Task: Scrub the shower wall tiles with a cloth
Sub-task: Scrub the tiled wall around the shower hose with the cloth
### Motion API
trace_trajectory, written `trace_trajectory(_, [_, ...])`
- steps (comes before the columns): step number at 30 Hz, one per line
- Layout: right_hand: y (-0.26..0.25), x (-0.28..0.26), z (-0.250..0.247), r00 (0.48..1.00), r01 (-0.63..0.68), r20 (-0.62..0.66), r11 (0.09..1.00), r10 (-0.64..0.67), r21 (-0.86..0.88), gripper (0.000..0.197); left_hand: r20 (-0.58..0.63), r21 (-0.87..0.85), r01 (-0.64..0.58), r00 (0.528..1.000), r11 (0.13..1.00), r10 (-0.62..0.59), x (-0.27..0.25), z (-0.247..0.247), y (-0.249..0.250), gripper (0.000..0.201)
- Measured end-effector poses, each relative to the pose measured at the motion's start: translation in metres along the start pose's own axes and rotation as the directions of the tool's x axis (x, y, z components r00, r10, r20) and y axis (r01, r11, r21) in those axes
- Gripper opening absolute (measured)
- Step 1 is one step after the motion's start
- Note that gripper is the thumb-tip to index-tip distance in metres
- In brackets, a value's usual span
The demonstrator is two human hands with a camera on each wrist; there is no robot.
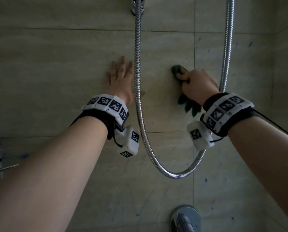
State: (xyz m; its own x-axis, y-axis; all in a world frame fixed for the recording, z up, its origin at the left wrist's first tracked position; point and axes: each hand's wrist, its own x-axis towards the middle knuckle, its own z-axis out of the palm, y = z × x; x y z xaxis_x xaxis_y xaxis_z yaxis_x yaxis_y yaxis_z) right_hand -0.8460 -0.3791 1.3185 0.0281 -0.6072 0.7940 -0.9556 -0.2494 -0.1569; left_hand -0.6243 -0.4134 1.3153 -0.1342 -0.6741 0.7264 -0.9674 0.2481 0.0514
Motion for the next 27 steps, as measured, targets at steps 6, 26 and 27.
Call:
trace_trajectory(6, [-0.020,-0.054,0.043,0.943,0.255,0.250,0.960,-0.221,-0.113,0.040,-0.048,0.029,0.003,0.999,1.000,-0.001,-0.006,0.000,0.003,0.096])
trace_trajectory(26, [0.006,-0.067,0.043,0.968,0.170,0.208,0.976,-0.139,-0.139,0.048,-0.111,-0.011,0.013,0.994,1.000,-0.014,-0.016,0.025,0.016,0.075])
trace_trajectory(27, [0.004,-0.073,0.045,0.958,0.208,0.235,0.964,-0.167,-0.164,0.048,-0.108,-0.017,0.011,0.994,1.000,-0.013,-0.016,0.024,0.016,0.075])
